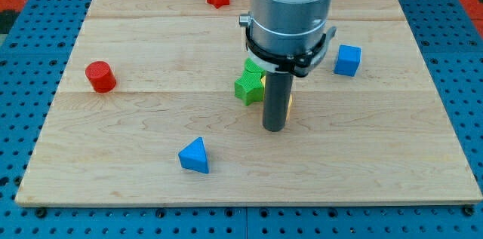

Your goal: Push the blue blocks close to the red circle

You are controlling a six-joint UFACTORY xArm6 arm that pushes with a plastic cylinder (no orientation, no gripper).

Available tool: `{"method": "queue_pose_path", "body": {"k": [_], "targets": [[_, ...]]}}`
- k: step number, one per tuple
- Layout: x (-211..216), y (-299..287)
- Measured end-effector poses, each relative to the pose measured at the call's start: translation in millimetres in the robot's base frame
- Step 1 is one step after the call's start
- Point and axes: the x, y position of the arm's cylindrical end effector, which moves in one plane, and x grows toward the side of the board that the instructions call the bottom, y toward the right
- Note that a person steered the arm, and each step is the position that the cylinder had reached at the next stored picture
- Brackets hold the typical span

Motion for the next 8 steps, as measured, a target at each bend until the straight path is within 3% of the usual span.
{"method": "queue_pose_path", "body": {"k": [1,2,3,4,6,7,8], "targets": [[-2,0],[33,49],[-16,131],[-78,155],[-132,98],[-146,153],[-175,53]]}}
